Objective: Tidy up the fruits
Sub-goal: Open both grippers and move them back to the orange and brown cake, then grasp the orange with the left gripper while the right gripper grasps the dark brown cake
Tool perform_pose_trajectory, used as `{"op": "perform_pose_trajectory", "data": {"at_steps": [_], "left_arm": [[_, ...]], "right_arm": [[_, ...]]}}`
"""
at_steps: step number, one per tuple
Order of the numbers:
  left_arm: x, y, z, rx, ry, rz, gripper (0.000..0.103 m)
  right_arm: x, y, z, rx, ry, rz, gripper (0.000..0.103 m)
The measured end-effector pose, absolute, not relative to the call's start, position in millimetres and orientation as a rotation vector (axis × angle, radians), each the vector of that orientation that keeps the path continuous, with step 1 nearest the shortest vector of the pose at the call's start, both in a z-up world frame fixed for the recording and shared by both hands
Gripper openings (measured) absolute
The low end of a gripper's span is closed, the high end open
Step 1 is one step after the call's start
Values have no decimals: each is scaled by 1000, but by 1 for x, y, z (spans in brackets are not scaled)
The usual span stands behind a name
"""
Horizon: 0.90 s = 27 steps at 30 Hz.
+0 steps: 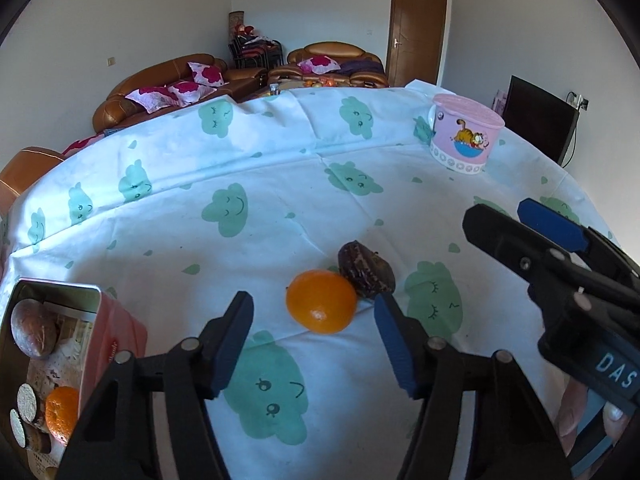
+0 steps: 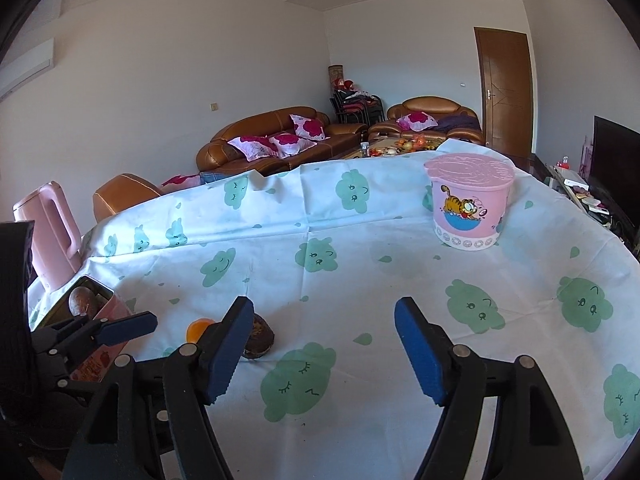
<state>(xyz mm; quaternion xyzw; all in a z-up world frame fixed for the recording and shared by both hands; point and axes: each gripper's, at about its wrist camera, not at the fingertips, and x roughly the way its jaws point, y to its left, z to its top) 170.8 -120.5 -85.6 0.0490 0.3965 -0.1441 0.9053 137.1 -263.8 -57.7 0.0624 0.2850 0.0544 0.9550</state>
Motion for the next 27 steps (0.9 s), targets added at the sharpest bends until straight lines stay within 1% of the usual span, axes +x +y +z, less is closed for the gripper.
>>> {"op": "perform_pose_trajectory", "data": {"at_steps": [1, 2, 3, 13, 23, 24, 25, 27], "left_arm": [[174, -120, -88, 99, 834, -303, 52], [176, -119, -91, 89, 849, -319, 42], [178, -117, -93, 77, 860, -329, 41], [179, -93, -88, 40, 823, -274, 40], [184, -71, -89, -30, 832, -222, 40], [185, -69, -90, -41, 838, -219, 40], [187, -67, -92, -52, 846, -219, 40], [187, -68, -92, -53, 851, -221, 40]], "right_arm": [[137, -264, -58, 127, 578, 112, 77], [137, -263, -58, 126, 578, 115, 77], [137, -262, -58, 123, 581, 117, 78], [151, -246, -62, 81, 626, 172, 78], [181, -223, -75, 65, 736, 236, 78], [184, -223, -78, 72, 754, 243, 76], [186, -222, -80, 80, 767, 251, 71], [191, -222, -84, 86, 795, 261, 67]]}}
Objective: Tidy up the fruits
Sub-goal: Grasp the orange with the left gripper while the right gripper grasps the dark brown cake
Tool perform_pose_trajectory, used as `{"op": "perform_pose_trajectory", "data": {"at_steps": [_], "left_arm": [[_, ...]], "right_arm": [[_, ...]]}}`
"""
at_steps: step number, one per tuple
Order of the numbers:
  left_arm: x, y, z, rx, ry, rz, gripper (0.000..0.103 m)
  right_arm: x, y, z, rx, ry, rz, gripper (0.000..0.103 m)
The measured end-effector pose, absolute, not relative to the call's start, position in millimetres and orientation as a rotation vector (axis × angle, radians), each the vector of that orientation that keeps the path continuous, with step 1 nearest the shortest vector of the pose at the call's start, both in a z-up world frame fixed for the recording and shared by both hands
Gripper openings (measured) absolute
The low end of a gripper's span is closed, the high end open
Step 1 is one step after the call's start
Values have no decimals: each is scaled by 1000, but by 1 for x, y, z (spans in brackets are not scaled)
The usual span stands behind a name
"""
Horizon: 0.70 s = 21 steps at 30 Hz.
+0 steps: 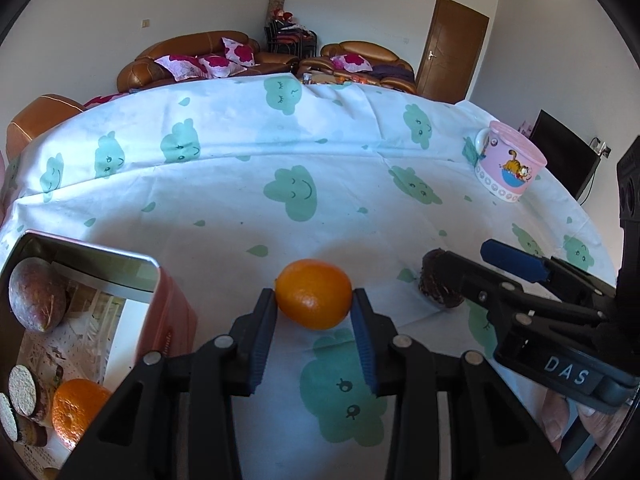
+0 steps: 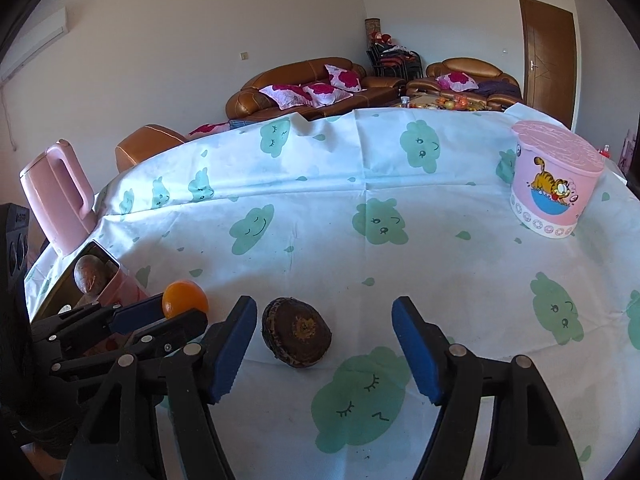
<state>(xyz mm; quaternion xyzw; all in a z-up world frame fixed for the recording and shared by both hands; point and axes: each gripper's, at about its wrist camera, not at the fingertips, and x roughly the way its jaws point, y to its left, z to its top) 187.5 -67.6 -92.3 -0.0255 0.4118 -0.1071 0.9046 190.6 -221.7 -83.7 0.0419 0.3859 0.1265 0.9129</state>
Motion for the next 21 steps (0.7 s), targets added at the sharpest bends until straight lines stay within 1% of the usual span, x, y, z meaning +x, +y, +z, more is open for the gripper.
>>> {"op": "perform_pose_trajectory", "data": {"at_steps": [1, 7, 9, 11, 13, 21], "left_arm": [[188, -68, -92, -52, 851, -220, 40], [188, -68, -93, -57, 855, -219, 39], [187, -68, -93, -57, 853, -220, 39], [187, -67, -93, -58, 851, -221, 39], [186, -68, -92, -57, 848, -221, 39], [178, -72, -85, -20, 795, -229, 39]], "right_arm": [[193, -221, -86, 88, 809, 268, 65], [204, -215, -99, 102, 902, 334, 64], [203, -214, -99, 96, 897, 332, 62], [202, -212, -99, 86, 896, 334, 57], [202, -211, -99, 82, 898, 338, 40], [195, -215, -94, 93, 863, 335, 40]]}}
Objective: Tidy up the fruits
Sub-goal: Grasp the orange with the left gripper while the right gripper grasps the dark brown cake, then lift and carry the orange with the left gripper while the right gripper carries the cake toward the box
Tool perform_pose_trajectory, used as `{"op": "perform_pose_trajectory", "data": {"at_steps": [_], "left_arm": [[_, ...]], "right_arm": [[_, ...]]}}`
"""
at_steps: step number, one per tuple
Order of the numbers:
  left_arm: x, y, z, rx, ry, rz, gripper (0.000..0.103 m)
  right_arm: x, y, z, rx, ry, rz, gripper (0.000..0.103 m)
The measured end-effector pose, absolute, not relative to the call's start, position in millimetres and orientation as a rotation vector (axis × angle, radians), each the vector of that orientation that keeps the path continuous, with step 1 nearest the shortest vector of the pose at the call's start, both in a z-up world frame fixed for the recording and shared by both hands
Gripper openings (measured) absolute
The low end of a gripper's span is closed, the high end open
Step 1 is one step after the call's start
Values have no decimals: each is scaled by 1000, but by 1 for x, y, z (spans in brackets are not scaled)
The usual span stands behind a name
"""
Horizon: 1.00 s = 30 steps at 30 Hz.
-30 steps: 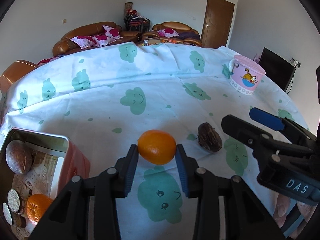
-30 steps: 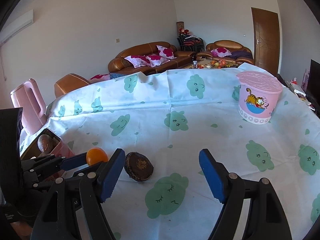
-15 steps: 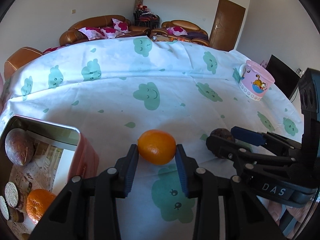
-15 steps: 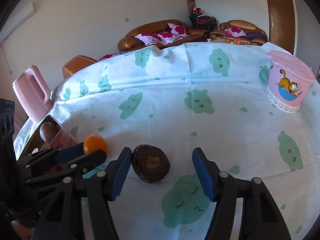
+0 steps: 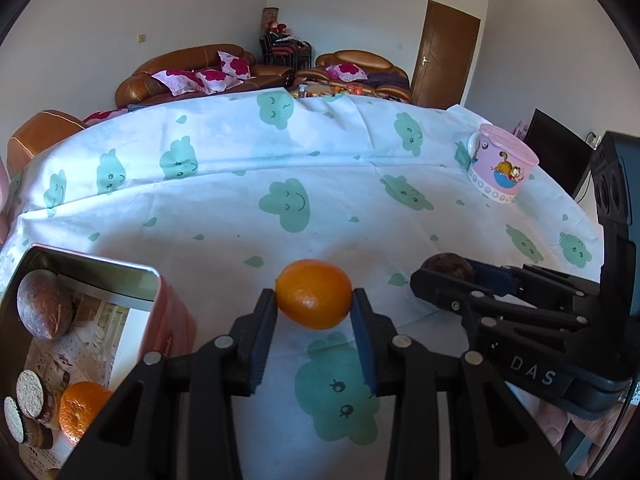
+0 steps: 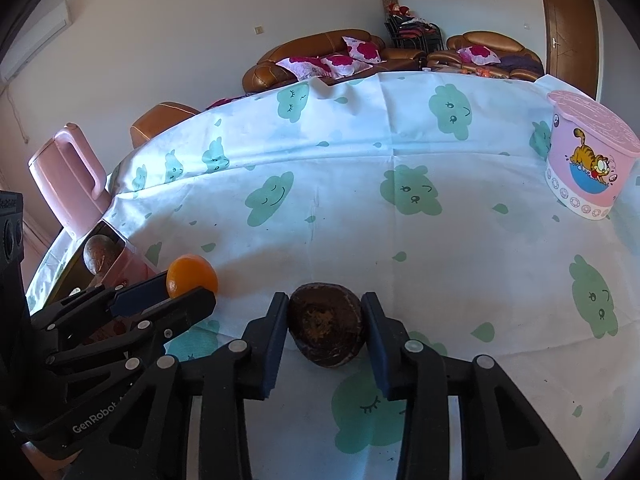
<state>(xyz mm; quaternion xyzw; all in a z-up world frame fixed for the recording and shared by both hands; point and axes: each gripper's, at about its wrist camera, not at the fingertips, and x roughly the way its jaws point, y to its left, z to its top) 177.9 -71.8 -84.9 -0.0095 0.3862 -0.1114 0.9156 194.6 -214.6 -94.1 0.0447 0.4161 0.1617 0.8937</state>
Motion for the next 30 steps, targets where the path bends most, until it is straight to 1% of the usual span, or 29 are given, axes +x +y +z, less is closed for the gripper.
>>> {"op": "perform_pose_trajectory", "data": {"at_steps": [17, 30], "left_arm": [[164, -69, -71, -10, 687, -219, 39], [147, -73, -61, 37, 589, -192, 39]], "right_arm": [[173, -208, -75, 17, 724, 314, 40], [160, -212, -64, 23, 627, 301, 40]]}}
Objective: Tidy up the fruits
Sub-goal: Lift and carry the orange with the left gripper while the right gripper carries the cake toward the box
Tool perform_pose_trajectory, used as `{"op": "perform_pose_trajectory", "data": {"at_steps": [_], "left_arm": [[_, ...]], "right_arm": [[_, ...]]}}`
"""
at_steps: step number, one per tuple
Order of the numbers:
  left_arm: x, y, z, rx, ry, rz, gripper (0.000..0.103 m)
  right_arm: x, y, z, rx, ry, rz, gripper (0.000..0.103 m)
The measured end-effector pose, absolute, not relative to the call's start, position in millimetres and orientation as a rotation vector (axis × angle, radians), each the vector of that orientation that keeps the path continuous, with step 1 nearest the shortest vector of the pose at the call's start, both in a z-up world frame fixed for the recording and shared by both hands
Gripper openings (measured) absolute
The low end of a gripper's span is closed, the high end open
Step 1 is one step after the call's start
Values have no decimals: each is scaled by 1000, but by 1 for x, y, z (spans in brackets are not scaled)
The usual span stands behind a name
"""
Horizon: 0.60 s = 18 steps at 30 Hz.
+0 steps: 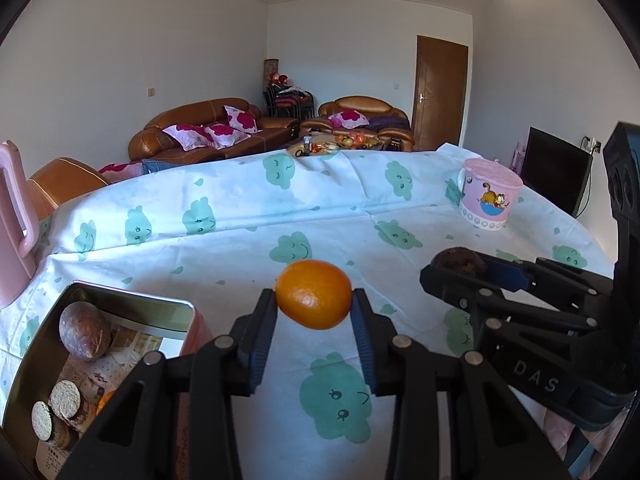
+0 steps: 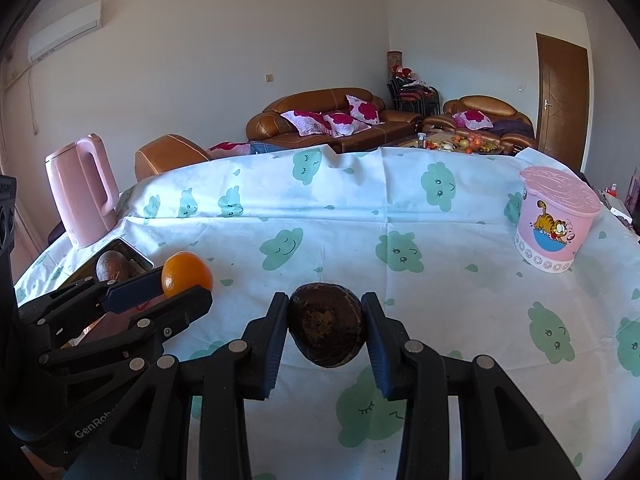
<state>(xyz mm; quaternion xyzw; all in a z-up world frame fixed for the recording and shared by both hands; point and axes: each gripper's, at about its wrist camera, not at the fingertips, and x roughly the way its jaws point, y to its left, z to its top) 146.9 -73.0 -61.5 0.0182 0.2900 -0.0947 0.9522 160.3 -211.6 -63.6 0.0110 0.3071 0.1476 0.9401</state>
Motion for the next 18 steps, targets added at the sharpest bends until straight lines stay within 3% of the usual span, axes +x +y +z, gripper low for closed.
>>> {"op": "perform_pose_trajectory", "data": {"at_steps": [18], "left_arm": [[137, -70, -57, 26, 540, -186, 39]], "right_arm": [[143, -214, -54, 15, 521, 275, 40]]}}
